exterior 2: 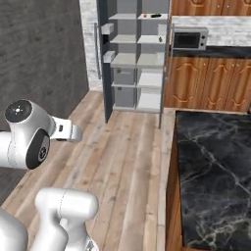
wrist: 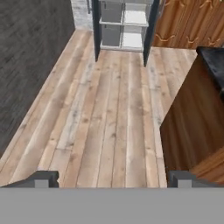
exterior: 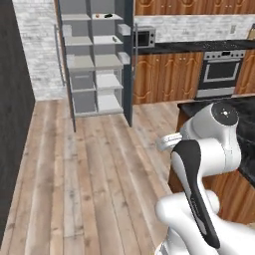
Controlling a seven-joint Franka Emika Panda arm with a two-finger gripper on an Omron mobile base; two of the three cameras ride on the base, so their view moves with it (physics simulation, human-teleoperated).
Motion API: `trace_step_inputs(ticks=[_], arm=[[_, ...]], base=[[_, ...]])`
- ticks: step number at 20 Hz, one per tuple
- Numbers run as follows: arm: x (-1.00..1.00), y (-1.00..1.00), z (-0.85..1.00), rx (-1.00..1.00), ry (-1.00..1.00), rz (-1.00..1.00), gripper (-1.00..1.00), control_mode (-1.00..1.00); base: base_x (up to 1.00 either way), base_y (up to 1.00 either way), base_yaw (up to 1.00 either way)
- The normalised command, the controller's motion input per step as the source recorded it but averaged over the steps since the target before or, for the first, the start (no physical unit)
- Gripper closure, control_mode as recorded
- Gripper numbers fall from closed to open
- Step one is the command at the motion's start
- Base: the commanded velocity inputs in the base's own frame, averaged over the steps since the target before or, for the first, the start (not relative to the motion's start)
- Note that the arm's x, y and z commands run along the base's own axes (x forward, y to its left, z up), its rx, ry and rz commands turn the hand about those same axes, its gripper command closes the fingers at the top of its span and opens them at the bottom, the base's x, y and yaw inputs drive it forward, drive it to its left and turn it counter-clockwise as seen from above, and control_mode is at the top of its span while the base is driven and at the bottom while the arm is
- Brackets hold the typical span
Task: Gather the cucumber and carrot from the fridge and place them on a tray on the dining counter. Then gather the chicken drumstick and fish from the fridge and place them on the other tray.
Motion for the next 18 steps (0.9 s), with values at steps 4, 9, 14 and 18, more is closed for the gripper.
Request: trace_step_inputs(ticks=[4,9,14,18], arm=[[0.0,0.0,0.0,0.0,0.0,0.0,-1.0,1.0],[0.0,0.0,0.0,0.0,0.0,0.0,-1.0,1.0],[0.0,0.0,0.0,0.0,0.0,0.0,-1.0,1.0],[0.0,0.0,0.0,0.0,0.0,0.0,-1.0,1.0]], base=[[0.98,0.41,-0.08],[1.0,0.01,-0.12],[1.0,0.07,-0.09],[1.0,0.12,-0.05]])
